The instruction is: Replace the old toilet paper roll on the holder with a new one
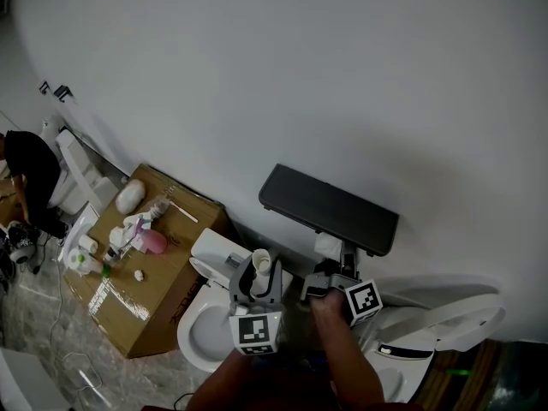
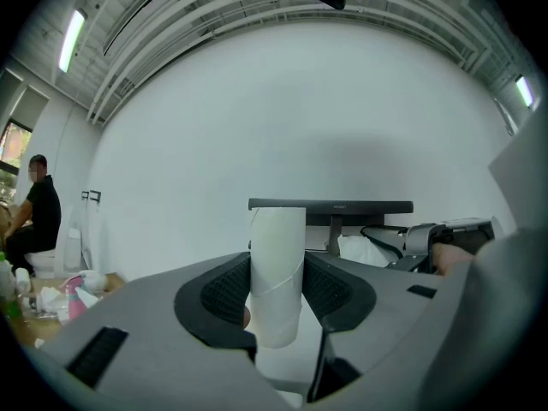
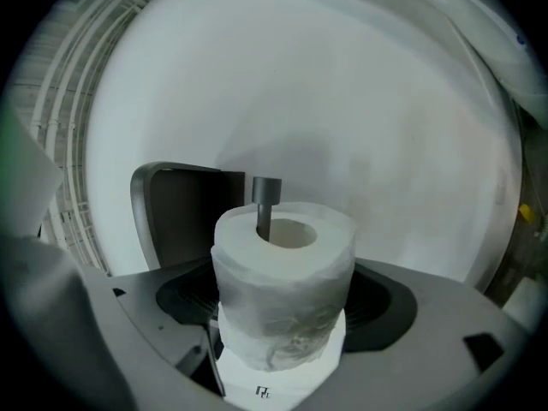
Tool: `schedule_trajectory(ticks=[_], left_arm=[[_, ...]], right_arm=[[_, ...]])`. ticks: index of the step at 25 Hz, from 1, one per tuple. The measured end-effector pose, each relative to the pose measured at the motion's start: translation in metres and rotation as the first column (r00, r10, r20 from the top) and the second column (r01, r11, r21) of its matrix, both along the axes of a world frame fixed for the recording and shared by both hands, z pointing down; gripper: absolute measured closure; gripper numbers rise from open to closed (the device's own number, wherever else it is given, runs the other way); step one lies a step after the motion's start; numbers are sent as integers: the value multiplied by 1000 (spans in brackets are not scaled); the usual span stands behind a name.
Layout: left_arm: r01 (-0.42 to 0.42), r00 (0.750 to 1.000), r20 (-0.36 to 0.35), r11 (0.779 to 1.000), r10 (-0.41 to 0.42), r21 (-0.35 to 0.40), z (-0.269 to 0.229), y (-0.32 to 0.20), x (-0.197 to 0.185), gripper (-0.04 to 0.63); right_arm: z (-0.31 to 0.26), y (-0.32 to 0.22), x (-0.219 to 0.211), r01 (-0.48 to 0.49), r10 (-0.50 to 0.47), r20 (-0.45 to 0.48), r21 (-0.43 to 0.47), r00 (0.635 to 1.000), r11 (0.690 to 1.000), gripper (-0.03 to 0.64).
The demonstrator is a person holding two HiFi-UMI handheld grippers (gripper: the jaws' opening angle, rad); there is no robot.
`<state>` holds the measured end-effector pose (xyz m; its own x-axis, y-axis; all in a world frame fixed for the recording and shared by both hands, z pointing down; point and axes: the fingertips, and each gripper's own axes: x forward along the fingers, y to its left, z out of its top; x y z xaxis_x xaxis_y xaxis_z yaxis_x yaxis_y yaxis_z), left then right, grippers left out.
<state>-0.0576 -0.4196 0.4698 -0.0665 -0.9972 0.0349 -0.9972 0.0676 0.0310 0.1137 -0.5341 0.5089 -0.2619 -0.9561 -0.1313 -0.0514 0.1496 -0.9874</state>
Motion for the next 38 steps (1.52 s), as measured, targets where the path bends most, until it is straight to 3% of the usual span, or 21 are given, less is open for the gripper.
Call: schedule_trajectory(ticks=[5,16,20,30,32,35,38], left_arm=[[-6,1000,-1,1000,6,6,-2,2,5,405],[-35,999,-5,999,36,13,-7,7,25,405],[-65,998,10,998,65,19,-10,8,38,405],[-101,995,23,994,100,31,-14,11,62,405],[-105,994,16,994,104,36,-16,12,65,405],[-113,994,20,993,112,34,-17,13,71,406],[-122,992,31,992,121,37,-19,16,77,406]], right_arm=[[2,13,-2,39,-39,9,-7,999,999,193],[6,63,-1,112,-112,27,-18,993,994,187],[6,82,14,102,-99,54,-59,994,993,189],[-11,116,46,70,-70,19,-13,997,997,192],[-14,121,49,74,-74,6,5,997,997,240],[-15,125,55,67,-67,-33,1,997,998,468],[-16,127,58,74,-74,-44,-1,996,997,588]])
